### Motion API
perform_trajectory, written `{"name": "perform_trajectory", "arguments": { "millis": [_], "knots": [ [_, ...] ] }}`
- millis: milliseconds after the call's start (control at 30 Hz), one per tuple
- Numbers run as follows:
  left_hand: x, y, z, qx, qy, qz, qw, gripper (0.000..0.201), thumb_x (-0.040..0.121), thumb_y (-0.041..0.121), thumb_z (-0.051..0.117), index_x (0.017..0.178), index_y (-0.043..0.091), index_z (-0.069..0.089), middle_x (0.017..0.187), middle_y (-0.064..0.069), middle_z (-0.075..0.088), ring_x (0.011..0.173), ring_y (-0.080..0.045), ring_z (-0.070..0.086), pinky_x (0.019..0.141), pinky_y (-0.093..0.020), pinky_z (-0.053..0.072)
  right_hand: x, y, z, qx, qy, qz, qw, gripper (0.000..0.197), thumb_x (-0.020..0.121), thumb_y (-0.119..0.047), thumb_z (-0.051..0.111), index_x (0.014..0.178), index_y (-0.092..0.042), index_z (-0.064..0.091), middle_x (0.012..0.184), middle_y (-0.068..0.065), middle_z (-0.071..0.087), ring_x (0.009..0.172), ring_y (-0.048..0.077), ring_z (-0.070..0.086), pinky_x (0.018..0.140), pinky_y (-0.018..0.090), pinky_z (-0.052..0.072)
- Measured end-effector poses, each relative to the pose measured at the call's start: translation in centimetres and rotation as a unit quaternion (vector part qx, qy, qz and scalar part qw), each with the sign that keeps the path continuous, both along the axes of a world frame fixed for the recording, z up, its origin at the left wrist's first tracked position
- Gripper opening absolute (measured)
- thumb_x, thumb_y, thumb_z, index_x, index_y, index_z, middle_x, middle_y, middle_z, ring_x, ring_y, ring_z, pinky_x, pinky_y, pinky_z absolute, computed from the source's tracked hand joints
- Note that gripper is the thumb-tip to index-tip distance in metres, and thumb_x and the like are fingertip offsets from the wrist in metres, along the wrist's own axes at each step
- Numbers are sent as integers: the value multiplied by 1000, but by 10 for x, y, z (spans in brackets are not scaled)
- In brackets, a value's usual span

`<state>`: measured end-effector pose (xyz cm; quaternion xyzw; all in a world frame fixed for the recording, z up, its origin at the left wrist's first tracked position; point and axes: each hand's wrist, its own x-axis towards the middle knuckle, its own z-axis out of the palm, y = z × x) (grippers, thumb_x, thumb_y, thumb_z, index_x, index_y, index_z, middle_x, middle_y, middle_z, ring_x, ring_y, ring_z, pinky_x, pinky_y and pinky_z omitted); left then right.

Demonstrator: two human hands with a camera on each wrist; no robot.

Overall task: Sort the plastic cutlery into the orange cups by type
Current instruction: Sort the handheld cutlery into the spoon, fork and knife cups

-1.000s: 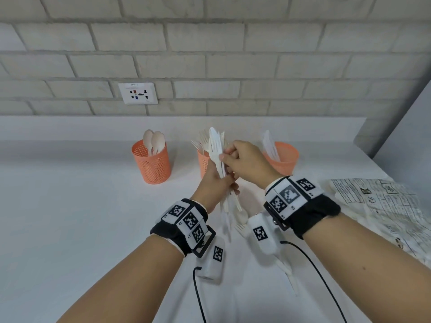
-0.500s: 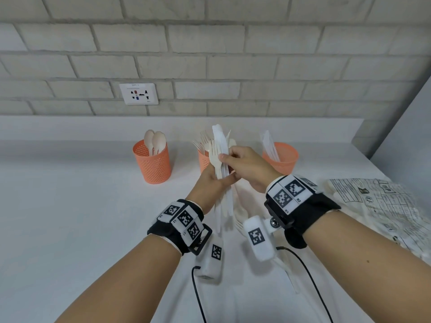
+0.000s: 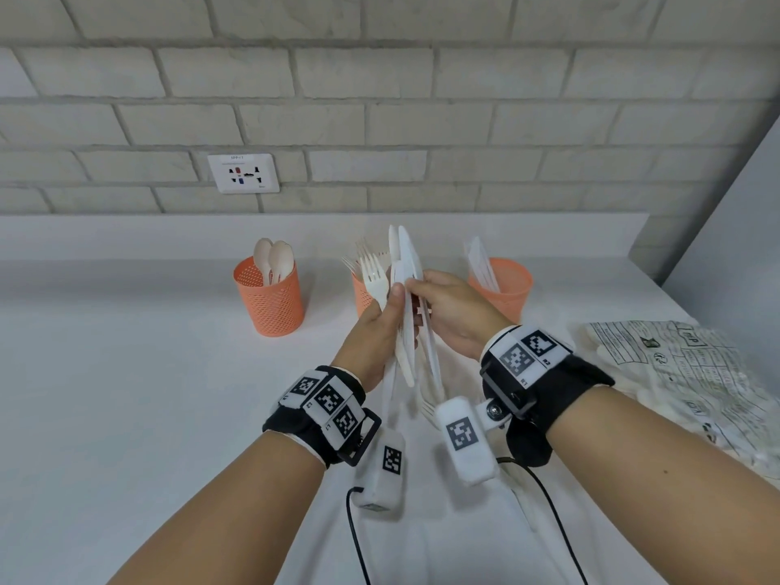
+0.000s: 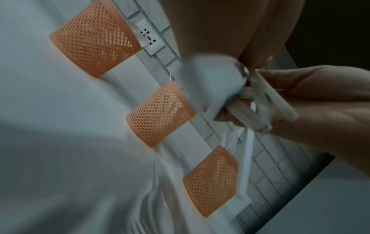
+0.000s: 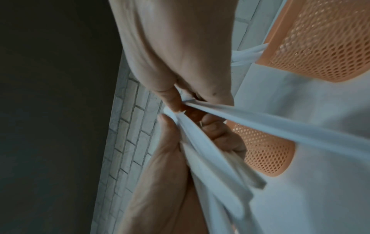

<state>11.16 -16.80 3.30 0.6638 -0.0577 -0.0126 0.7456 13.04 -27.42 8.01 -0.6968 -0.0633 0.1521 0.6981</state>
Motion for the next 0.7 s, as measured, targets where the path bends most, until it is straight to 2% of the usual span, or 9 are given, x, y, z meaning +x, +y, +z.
{"name": "perform_trajectory", "arguments": {
  "millis": [67, 100, 200, 300, 433, 467, 533, 600, 700],
  "knots": [
    [3, 0, -1, -47, 17, 17, 999, 50, 98, 42, 32, 138, 15, 43, 111, -1, 67, 98, -10, 67, 81, -21, 54, 6, -3, -2, 2, 9, -29, 1000, 25, 97, -13, 42, 112, 1, 56, 108, 26, 62, 93, 38, 60, 86, 49, 49],
    [5, 0, 0, -67, 21, 20, 997, 45, 98, 39, 35, 136, 18, 45, 113, -4, 67, 99, -13, 67, 84, -24, 54, 9, -4, -4, 3, 11, -45, 999, 23, 97, -14, 42, 111, -1, 55, 109, 23, 63, 97, 36, 61, 90, 49, 49],
    [7, -3, 5, -98, 22, 24, 995, 24, 98, 27, 43, 114, 20, 60, 93, -3, 70, 87, -19, 66, 78, -29, 54, 15, -8, -6, -5, -4, -77, 997, 18, 98, -17, 40, 107, -7, 52, 104, 18, 62, 92, 32, 61, 89, 51, 51],
    [10, -8, 7, -100, 23, 39, 994, 23, 96, 23, 50, 113, 12, 62, 83, -5, 66, 72, -17, 63, 67, -29, 52, 17, -10, -10, 18, -12, -89, 996, 11, 99, -16, 38, 102, -10, 48, 94, 16, 60, 80, 29, 61, 72, 45, 54],
    [19, -12, 2, -93, 44, 80, 991, 15, 96, 8, 47, 91, 7, 62, 66, -2, 63, 59, -16, 58, 64, -32, 48, 29, -18, -13, -43, -69, -156, 984, 20, 97, -14, 40, 116, -12, 43, 108, 14, 57, 99, 30, 60, 90, 47, 52],
    [21, -11, 0, -88, 52, 93, 990, 16, 95, 6, 46, 85, 8, 58, 59, 0, 60, 55, -17, 53, 61, -33, 42, 32, -23, -9, -71, -96, -173, 978, 24, 97, -14, 39, 120, -12, 42, 108, 11, 56, 98, 28, 59, 89, 40, 53],
    [25, -9, -2, -73, 61, 105, 990, 20, 95, 3, 45, 78, 9, 54, 50, 5, 53, 50, -15, 44, 58, -31, 33, 41, -36, 5, -116, -146, -207, 960, 31, 97, -11, 36, 127, -7, 42, 107, 10, 55, 86, 22, 59, 70, 19, 54],
    [26, -8, -4, -64, 66, 100, 991, 25, 97, 4, 43, 75, 9, 53, 49, 6, 51, 49, -14, 43, 58, -30, 33, 51, -49, 23, -101, -185, -239, 948, 35, 97, -7, 33, 131, -4, 40, 107, 12, 54, 75, 18, 60, 63, 24, 53],
    [23, -8, -4, -68, 67, 92, 991, 25, 97, 4, 42, 76, 10, 53, 52, 3, 50, 52, -14, 42, 59, -28, 35, 68, -61, 46, -118, -268, -298, 909, 31, 98, -6, 31, 127, -2, 40, 106, 8, 51, 86, 23, 60, 80, 35, 53]
  ]
}}
